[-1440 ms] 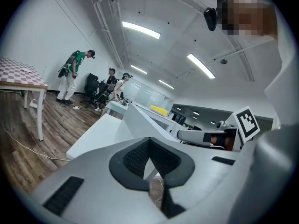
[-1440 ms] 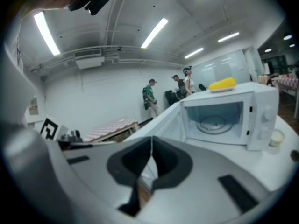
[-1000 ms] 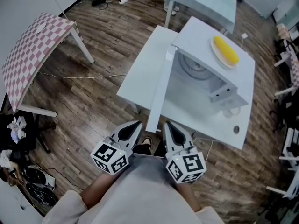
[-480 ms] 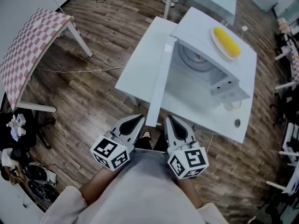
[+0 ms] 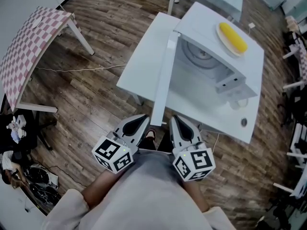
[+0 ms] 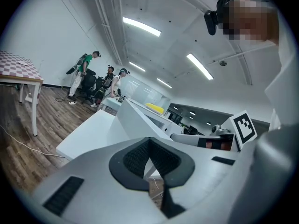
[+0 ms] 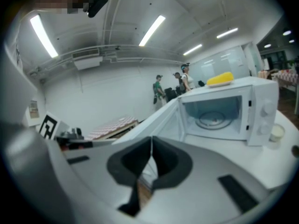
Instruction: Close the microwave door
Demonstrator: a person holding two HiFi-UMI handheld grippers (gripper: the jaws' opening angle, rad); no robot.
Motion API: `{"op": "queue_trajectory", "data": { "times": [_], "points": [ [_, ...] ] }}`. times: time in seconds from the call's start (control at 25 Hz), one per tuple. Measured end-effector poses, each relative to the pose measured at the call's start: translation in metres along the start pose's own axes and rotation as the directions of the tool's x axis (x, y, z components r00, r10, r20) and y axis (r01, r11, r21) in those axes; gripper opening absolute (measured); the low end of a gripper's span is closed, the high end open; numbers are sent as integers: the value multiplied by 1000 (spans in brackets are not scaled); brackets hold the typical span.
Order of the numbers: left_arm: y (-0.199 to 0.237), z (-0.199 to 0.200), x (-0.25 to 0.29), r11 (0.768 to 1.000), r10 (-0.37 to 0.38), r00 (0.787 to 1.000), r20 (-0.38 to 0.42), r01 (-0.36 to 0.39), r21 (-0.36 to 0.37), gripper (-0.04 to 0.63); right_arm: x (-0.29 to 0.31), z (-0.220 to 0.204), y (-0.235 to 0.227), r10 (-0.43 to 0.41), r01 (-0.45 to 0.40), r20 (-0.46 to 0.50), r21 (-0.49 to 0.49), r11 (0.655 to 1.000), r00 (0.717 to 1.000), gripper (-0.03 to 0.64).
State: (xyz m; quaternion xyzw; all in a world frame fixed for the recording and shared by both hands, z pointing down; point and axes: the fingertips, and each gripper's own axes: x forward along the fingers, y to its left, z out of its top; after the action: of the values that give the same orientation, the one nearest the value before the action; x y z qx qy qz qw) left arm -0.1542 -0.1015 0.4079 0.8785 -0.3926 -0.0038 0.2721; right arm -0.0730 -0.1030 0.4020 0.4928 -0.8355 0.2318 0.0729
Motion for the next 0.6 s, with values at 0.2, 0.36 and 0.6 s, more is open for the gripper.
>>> {"op": "queue_trajectory", "data": {
  "times": [0.2, 0.36, 0.6],
  "points": [
    [-6, -1, 3, 1000, -15, 1000, -10, 15, 5, 18, -6, -1, -5, -15, 15, 6, 11, 1000, 1000, 23],
    [-12, -2, 8, 1000, -28, 999, -22, 28, 10, 20, -9, -2, -10, -20, 19, 5, 27, 999, 1000, 25],
    [-20, -5, 15, 999, -51, 998, -35, 51, 10, 18, -13, -4, -16, -29, 29, 9, 41, 999, 1000, 25]
  ]
}}
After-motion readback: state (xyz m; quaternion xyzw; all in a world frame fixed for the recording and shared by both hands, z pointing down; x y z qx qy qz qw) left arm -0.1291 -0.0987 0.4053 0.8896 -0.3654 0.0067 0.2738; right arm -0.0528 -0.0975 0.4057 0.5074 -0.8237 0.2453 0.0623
